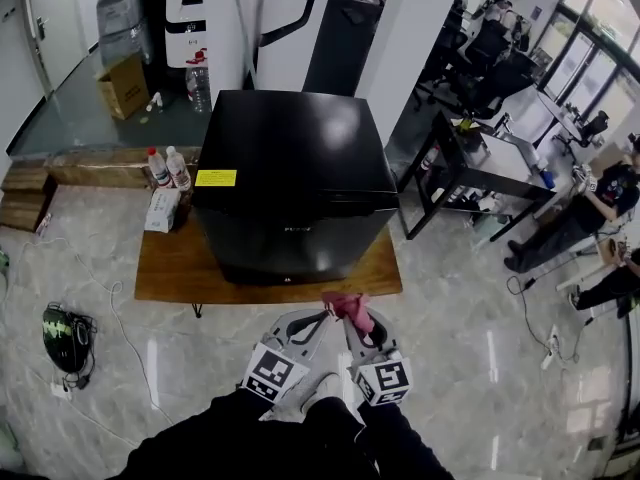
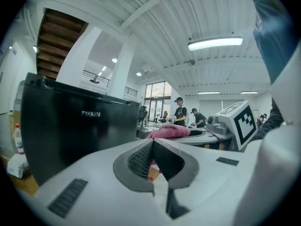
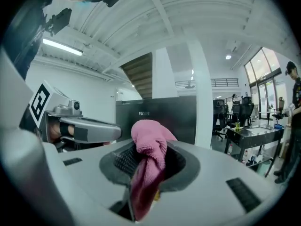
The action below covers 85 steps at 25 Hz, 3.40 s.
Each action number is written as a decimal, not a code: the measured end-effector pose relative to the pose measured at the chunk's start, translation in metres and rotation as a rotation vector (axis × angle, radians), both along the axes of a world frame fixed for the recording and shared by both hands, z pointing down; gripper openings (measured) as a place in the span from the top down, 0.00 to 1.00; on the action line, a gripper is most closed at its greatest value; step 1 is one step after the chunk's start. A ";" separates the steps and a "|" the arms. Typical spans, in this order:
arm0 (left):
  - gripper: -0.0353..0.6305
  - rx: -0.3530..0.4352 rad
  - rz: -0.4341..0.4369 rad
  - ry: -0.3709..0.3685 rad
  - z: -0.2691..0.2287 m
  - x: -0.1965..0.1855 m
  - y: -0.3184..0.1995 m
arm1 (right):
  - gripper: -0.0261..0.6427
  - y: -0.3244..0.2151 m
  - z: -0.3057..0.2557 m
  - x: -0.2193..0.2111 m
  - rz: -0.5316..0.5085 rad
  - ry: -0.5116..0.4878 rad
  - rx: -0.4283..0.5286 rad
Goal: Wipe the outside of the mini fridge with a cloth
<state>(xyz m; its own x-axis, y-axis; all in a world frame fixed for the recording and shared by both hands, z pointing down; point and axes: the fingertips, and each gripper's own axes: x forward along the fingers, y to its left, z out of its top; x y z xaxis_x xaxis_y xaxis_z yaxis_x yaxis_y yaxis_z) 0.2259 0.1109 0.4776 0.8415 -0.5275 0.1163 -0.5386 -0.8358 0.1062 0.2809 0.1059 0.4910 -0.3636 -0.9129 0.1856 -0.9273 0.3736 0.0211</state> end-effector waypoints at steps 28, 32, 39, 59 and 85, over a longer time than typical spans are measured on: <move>0.94 0.108 -0.293 0.019 -0.076 0.210 -0.061 | 0.80 -0.069 -0.073 0.225 -0.300 0.246 0.130; 0.94 0.105 -0.293 0.013 -0.079 0.221 -0.074 | 0.80 -0.096 -0.074 0.224 -0.341 0.310 0.166; 0.94 0.092 -0.237 0.018 -0.073 0.222 -0.101 | 0.80 -0.140 -0.063 0.201 -0.370 0.382 0.157; 0.94 0.048 -0.291 0.014 -0.033 0.241 -0.159 | 0.80 -0.235 -0.035 0.172 -0.619 0.640 0.212; 0.94 0.008 -0.712 -0.015 -0.020 0.307 -0.295 | 0.80 -0.370 -0.009 0.177 -1.069 0.760 0.405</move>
